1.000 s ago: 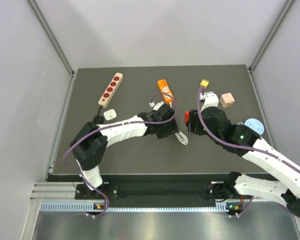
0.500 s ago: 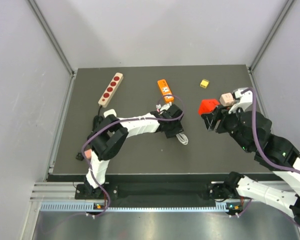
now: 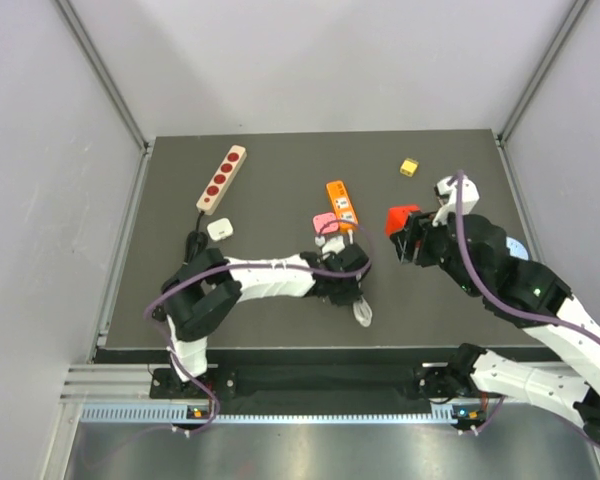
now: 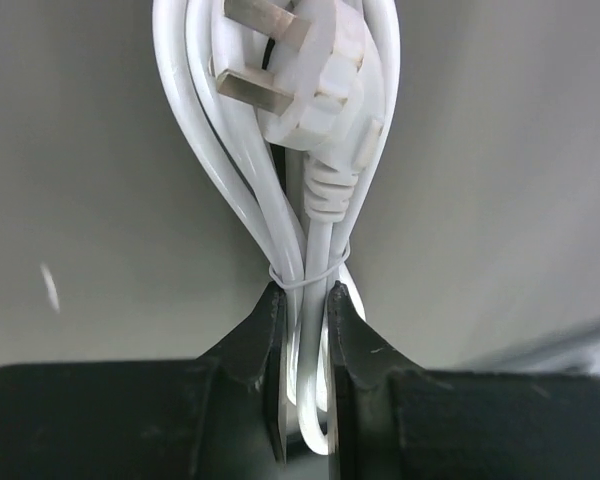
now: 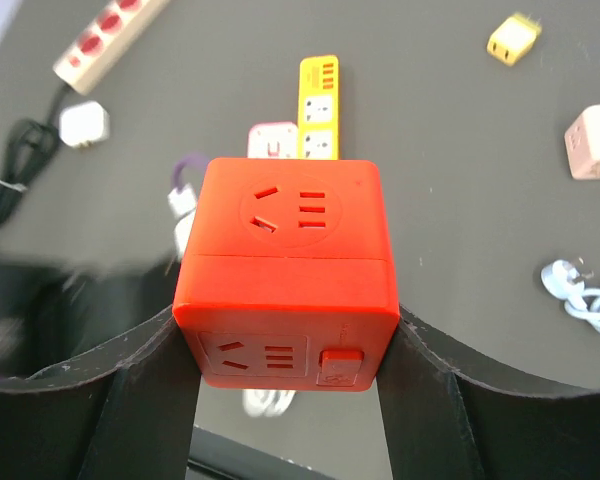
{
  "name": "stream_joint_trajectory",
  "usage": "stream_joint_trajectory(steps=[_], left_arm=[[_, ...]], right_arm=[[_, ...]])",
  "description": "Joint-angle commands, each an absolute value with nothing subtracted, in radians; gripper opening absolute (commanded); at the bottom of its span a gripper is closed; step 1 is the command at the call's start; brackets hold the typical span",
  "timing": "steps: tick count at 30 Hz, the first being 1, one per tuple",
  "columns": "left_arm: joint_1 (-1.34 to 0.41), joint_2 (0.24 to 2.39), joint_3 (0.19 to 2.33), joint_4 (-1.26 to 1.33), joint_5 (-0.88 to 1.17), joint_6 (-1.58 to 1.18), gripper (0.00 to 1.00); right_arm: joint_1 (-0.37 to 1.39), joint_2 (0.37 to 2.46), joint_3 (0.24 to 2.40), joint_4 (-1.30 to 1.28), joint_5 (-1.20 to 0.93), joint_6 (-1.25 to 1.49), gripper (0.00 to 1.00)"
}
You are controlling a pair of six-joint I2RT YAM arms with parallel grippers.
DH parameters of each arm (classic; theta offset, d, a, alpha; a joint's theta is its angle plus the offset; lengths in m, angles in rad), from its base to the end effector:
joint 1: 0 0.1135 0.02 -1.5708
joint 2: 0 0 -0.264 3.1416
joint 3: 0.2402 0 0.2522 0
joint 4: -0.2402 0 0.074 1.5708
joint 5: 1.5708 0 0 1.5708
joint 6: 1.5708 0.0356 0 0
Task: Insert the plug
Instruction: Move the socket to the center of the board.
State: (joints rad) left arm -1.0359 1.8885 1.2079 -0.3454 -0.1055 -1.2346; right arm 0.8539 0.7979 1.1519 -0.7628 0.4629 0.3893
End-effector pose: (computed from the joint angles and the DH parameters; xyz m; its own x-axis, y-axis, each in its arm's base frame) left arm 0.2007 -0.3313 0.1632 -0.9252 -0.2801 -0.2560 -0.1385 0.8773 -0.4595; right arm 0.1051 0.0964 0.4016 -0.3955 0.0631 -0.9163 -0.2758 0.9434 0.1840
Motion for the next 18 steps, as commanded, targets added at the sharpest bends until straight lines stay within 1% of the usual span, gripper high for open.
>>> stream_joint_trajectory(steps=[1,3,4,5,7,8,9,10,11,12,15,16,18], left_arm=[[-1.135,1.764,1.099,-0.368,-0.094,-1.308,0.00],[-1.178,1.737,1.069,-0.368,-0.101,-1.342,0.00],[-1.186,1.712,1.048,-0.374,-0.101,-1.345,0.03],[-1.192,1.701,1.043,-0.380,-0.103,-1.348,0.22],[-1.193,1.668,1.046,-0.402,-0.121,-1.341,0.46],[-1.190,1.657,1.054,-0.425,-0.133,-1.330,0.62],[-1.187,1.646,1.066,-0.440,-0.147,-1.301,0.74],[-1.186,1.631,1.098,-0.452,-0.169,-1.284,0.81],[-1.169,1.626,1.114,-0.481,-0.167,-1.264,0.84],[-1.157,1.617,1.149,-0.498,-0.157,-1.218,0.85],[-1.089,1.553,1.169,-0.546,-0.129,-1.126,0.85],[-1.068,1.525,1.152,-0.546,-0.124,-1.105,0.85],[-0.971,1.446,1.085,-0.526,-0.085,-1.031,0.84]], right_arm=[[0.842,0.839,1.180,-0.749,0.460,0.399,0.00],[0.839,0.862,1.172,-0.747,0.460,0.405,0.00],[0.839,0.885,1.170,-0.746,0.456,0.408,0.00],[0.839,0.899,1.170,-0.736,0.451,0.410,0.00],[0.835,0.948,1.175,-0.724,0.439,0.407,0.00],[0.831,0.971,1.180,-0.719,0.433,0.403,0.00],[0.819,0.995,1.195,-0.707,0.414,0.399,0.00],[0.810,1.055,1.204,-0.701,0.399,0.384,0.00],[0.778,1.089,1.215,-0.695,0.378,0.374,0.00],[0.764,1.167,1.247,-0.693,0.324,0.364,0.00],[0.712,1.287,1.339,-0.712,0.230,0.319,0.00],[0.703,1.364,1.365,-0.721,0.216,0.299,0.00],[0.672,1.481,1.454,-0.750,0.186,0.276,0.00]])
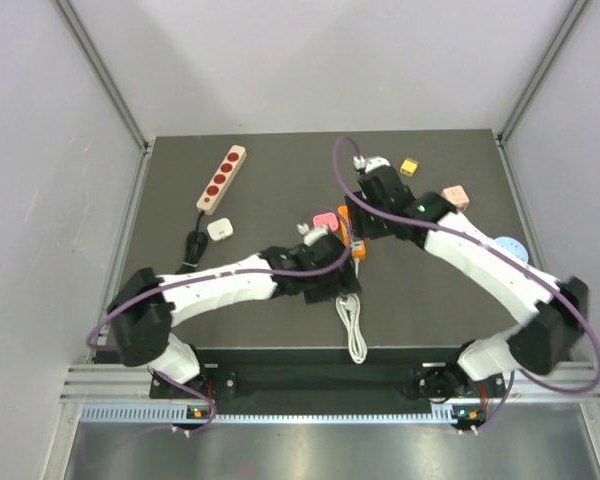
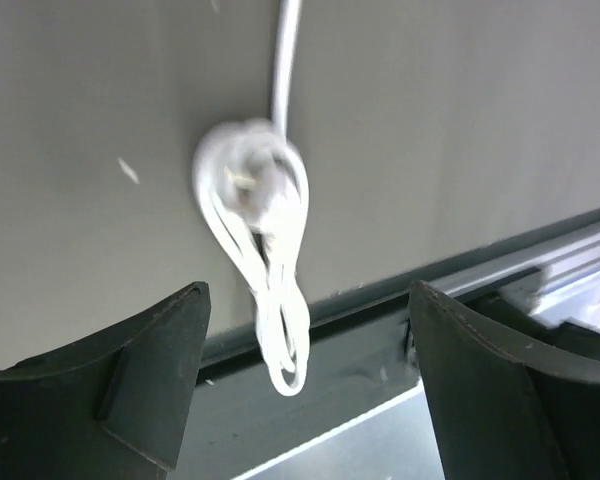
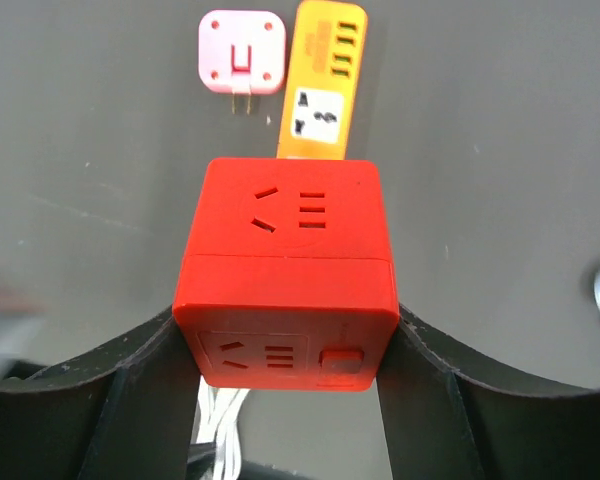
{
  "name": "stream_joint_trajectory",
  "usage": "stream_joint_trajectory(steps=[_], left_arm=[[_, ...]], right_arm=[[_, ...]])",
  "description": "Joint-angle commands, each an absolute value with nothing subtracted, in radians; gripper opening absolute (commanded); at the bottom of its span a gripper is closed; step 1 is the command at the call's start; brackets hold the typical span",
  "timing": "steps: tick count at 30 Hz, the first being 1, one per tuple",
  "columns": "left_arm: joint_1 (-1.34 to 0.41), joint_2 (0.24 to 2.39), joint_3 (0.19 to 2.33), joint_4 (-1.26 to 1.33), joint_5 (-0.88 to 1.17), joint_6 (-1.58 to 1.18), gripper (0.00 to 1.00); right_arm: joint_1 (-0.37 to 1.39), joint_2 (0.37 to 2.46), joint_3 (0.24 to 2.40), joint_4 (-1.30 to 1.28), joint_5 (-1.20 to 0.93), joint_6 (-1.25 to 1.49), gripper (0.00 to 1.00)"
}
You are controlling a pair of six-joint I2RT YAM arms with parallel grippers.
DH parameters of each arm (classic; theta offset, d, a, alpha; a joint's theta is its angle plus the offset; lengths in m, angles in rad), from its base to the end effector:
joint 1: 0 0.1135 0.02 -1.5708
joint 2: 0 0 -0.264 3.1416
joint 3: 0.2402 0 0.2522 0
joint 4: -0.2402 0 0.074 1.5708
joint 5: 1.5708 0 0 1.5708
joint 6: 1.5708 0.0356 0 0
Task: Insert the plug
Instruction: Move the socket to the center of the board, then insert the plug into the socket.
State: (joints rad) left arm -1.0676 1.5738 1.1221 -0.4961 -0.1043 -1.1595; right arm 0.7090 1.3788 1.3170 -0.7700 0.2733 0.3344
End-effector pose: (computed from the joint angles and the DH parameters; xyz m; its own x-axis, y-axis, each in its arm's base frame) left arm 0.1630 -0.2884 0.2357 -0.9284 -0.2039 -0.3108 -0.0223 0.8652 -0.5010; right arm 0.2269 0.1820 0.3374 -0.6904 -0.1759 -0.7017 -0.2777 0.9601 0.0326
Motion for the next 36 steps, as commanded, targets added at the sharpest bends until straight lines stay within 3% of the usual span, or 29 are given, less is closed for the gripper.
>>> stream_joint_trajectory(steps=[1,7,13,36], left_arm=[[-0.883,1.419,1.054,-0.514,-0.066,-1.004,0.84],[-0.533,1.361,0.920,-0.508,0.097,-0.799,0.84],[-0.417,1.382,0.963,-0.541,0.075,-0.658,0.84],[-0.367,1.393,0.957,-0.543,0.112,-0.612,0.84]], right_arm=[[0.664,1.524,1.485,-0.759,0.186,0.255,0.00],[0.586,1.844,1.739,-0.845,0.107,0.196,0.00],[0.558,2.014,1.905,-0.940,0.074,0.170,0.00],[0.541,2.112,2.019,-1.172,0.058,0.176,0.00]])
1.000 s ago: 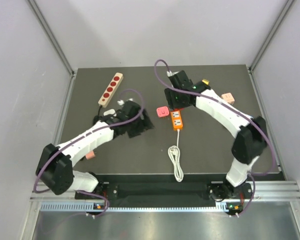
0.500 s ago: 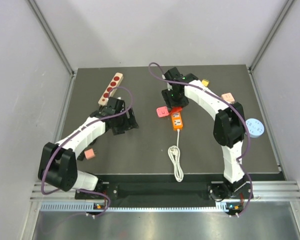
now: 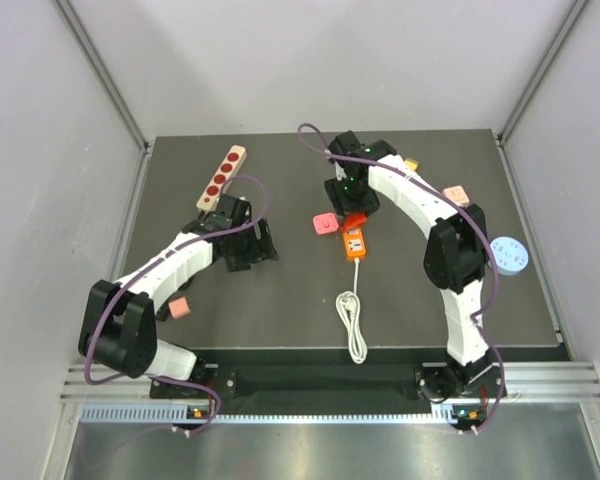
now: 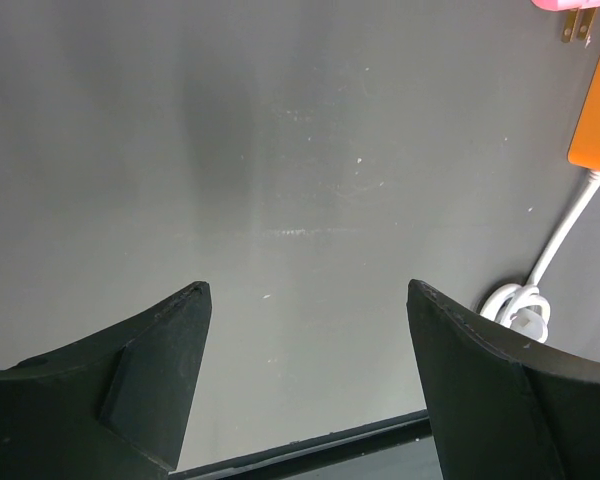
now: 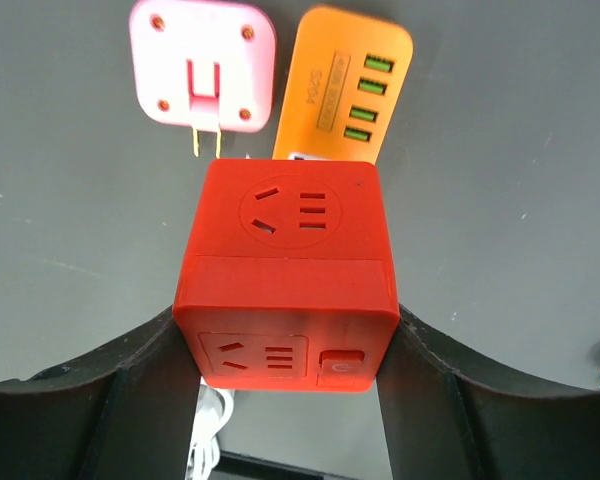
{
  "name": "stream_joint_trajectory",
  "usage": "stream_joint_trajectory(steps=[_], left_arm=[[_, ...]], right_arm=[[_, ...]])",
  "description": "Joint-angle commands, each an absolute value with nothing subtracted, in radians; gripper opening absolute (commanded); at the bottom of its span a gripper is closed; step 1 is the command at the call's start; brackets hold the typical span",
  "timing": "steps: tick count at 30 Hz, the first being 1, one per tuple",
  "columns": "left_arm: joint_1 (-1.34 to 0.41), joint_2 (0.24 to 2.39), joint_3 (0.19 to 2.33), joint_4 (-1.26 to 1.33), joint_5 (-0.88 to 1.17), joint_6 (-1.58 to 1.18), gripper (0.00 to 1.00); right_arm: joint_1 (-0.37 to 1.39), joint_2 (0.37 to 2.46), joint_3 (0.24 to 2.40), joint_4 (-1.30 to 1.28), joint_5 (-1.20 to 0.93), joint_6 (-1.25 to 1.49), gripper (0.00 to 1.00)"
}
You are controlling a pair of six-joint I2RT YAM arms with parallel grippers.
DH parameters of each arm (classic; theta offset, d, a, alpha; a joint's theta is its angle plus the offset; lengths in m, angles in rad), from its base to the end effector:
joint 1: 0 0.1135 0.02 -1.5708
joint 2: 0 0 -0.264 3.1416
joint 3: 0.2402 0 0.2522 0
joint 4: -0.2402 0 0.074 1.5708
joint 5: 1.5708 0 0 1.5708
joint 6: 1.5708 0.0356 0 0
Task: Insert the plug
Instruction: Insert the plug into the socket.
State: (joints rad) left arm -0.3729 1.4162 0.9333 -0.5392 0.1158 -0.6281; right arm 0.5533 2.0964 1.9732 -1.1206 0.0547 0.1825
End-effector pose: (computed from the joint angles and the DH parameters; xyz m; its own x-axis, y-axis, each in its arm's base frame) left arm 0.2604 -0.1063 0.2204 -0.8885 -0.2791 -0.3641 -0.1287 0.9134 -0.3863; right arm 0.3738 0.2286 0.2676 -0.8849 -0.3335 -0.3253 -0.3551 0.9348 0.0074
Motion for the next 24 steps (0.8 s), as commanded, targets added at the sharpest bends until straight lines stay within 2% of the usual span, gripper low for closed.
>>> stream_joint_trajectory(steps=[1,24], left_arm=[[-0.367,1.387,0.957,-0.545,0.110,-0.614,0.84],[-0.362,1.407,0.960,-0.540,0.118,-0.618,0.83]], right_arm=[[0.540,2.117,2.020,-1.180,0.048,0.179,0.00],[0.506,2.241,2.075,-1.183,0.014,0.198,0.00]])
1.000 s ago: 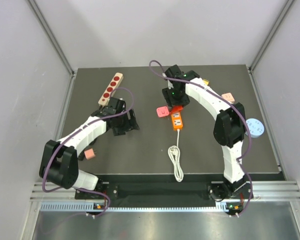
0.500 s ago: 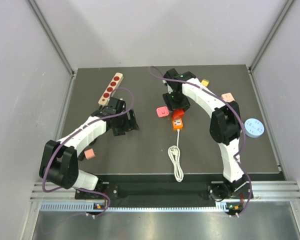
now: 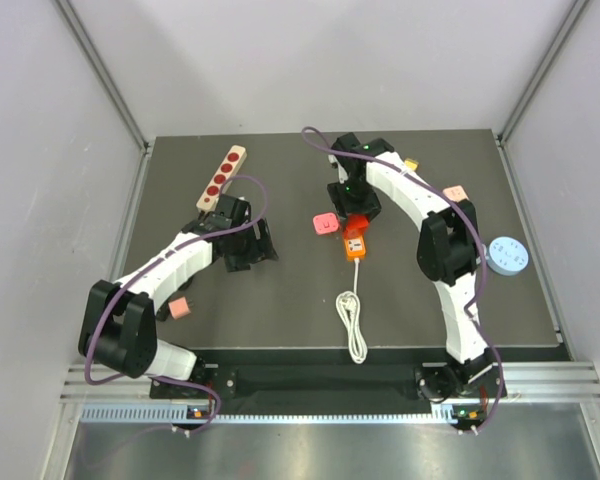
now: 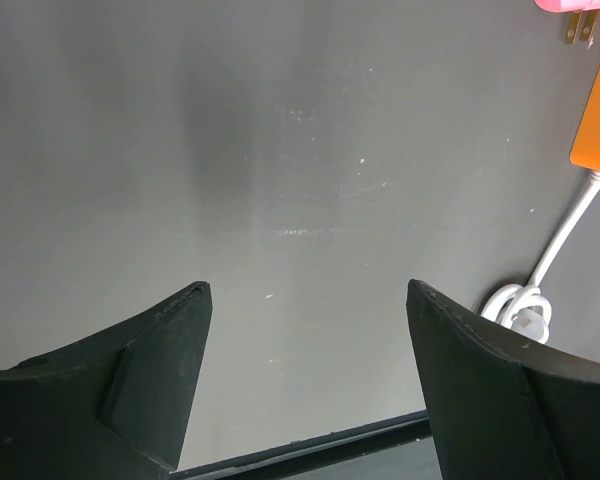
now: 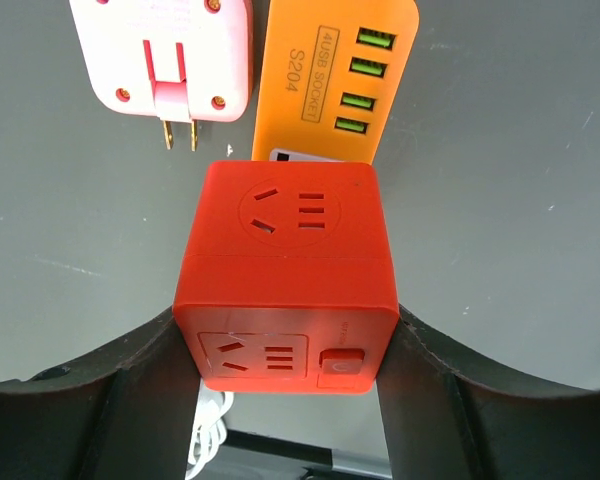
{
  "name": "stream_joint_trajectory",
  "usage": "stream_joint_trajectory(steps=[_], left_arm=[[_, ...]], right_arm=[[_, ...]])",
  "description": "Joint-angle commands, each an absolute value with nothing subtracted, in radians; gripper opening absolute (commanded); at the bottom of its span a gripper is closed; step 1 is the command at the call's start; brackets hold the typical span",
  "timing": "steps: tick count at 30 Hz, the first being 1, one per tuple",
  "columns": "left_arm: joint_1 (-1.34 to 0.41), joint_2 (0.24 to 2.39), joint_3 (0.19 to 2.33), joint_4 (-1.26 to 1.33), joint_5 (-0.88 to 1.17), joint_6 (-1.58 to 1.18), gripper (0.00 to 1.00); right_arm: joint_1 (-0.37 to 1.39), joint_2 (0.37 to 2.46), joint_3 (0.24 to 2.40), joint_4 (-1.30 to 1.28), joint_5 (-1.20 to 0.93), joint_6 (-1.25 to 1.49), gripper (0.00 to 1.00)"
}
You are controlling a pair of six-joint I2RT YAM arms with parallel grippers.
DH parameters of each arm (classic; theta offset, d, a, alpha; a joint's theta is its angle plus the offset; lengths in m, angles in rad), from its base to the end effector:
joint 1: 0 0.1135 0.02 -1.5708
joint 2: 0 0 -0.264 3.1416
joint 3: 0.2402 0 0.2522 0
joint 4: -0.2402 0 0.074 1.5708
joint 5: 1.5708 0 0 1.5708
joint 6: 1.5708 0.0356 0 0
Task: Insert the plug
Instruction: Insert the plug into the socket.
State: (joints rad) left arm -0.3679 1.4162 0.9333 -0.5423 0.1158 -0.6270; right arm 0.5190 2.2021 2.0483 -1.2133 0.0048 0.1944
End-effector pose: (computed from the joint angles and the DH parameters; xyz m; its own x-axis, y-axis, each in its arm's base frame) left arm 0.2606 -0.1049 0.2203 -0.8883 -0.2822 -0.3623 -0.1334 0.9135 -0.3844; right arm 0.3902 0.2227 0.2410 -0.9300 -0.3088 -0.1994 -0.3216 0.9463 0.0345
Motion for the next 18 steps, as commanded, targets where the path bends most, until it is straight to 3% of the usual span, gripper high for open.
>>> stream_joint_trajectory(steps=[1,18], left_arm=[[-0.361,1.405,0.959,-0.540,0.118,-0.617,0.83],[-0.357,1.381,0.956,-0.548,0.103,-0.620,0.83]], right_arm=[[0.505,2.240,2.071,-1.178,0.017,0.198,0.00],[0.508,2.207,1.884,-1.062,0.049,0.270,0.00]])
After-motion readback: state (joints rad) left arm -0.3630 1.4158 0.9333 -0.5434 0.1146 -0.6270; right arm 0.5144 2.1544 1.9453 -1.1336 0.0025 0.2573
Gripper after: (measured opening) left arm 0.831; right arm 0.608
